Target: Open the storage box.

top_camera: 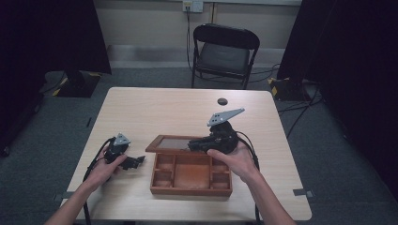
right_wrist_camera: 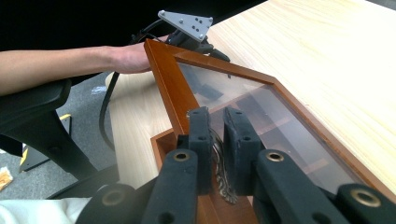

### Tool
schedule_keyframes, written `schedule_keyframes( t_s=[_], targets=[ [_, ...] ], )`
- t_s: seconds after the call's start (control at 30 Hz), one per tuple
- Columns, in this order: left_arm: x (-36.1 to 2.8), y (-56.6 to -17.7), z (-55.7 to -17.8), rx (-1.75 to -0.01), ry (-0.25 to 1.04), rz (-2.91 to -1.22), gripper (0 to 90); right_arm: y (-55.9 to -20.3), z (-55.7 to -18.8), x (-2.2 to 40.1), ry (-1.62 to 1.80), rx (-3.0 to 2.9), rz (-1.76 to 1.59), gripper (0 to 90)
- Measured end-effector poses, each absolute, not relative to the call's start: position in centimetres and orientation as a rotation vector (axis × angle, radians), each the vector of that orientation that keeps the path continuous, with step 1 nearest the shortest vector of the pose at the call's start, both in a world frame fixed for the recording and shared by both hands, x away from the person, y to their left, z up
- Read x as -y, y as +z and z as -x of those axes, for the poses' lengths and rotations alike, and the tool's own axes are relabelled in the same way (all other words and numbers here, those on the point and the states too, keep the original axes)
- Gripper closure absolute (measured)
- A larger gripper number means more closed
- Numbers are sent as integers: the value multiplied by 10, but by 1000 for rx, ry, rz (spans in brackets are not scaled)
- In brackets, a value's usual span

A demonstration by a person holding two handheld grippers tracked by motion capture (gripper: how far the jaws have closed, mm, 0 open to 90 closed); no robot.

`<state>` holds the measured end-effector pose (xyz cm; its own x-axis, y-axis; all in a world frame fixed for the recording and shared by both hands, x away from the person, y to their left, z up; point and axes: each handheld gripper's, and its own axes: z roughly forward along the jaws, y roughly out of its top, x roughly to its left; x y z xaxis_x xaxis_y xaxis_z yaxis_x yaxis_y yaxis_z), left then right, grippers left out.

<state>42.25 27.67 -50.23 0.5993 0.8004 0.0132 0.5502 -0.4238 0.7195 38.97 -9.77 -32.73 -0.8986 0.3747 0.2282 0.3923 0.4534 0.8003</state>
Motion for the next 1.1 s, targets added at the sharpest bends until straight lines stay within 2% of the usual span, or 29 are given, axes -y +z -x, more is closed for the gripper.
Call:
schedule_keyframes(
  t_s=[1.1],
  targets=[
    [-276, -502, -422, -1067, 466, -2135, 42, -319, -399, 98, -1479, 2645, 739, 825]
  ],
)
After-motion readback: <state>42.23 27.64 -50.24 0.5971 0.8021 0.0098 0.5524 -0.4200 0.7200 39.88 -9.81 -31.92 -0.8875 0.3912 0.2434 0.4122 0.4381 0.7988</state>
